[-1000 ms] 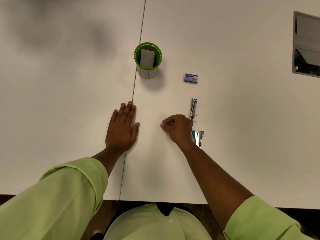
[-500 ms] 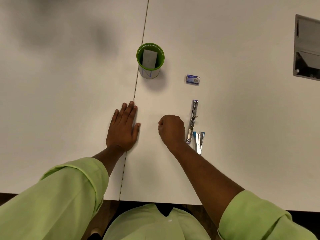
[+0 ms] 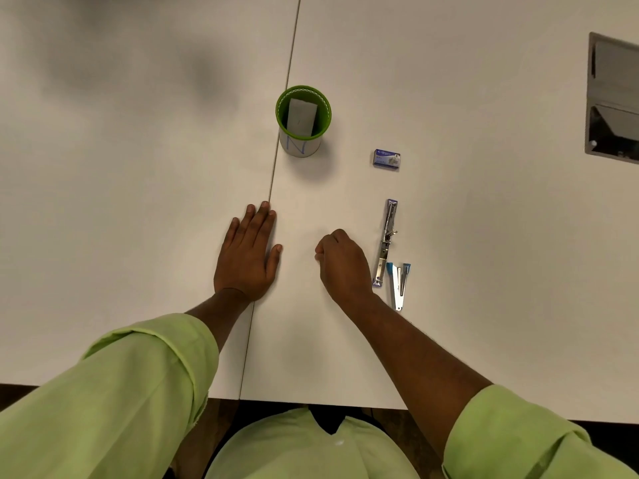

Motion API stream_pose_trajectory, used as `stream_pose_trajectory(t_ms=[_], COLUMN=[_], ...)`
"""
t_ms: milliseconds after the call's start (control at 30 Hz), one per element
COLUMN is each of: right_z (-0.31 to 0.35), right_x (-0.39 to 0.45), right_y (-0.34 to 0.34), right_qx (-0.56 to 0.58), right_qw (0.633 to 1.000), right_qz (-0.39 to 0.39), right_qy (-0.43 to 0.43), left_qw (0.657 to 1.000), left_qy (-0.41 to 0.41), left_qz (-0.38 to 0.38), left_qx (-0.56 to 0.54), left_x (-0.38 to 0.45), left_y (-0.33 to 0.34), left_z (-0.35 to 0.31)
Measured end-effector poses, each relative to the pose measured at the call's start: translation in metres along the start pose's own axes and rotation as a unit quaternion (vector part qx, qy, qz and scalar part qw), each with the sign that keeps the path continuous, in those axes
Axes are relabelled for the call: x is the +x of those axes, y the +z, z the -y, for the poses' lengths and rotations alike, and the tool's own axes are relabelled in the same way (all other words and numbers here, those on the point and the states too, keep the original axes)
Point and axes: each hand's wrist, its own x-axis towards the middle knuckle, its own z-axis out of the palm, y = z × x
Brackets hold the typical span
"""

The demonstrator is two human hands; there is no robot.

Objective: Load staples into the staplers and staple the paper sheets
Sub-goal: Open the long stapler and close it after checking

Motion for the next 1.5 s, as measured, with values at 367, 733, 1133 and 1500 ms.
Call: stream_pose_trajectory(t_ms=[367,733,1133,1500], right_z=[-0.004,-0.008,-0.011,-0.005], right_x=[0.012,0.034,0.016,0.046], right_y=[-0.023,-0.052,-0.022,-0.028], right_qx=[0.518,0.483,0.086,-0.043], right_qw=[0.815,0.846,0.978,0.977], right_qz=[0.004,0.03,0.07,0.116], right_qy=[0.26,0.226,0.179,0.172], left_qw=[1.0,1.0,1.0,1.0], left_qy=[-0.002,-0.002,-0.003,-0.003], left_qz=[-0.004,-0.01,-0.006,-0.001], left_qx=[-0.004,-0.002,-0.002,-0.003], left_x=[0.001,0.0,-0.001,0.0], left_y=[-0.002,-0.002,-0.001,-0.001], left_z=[-0.002,-0.002,0.0,-0.001])
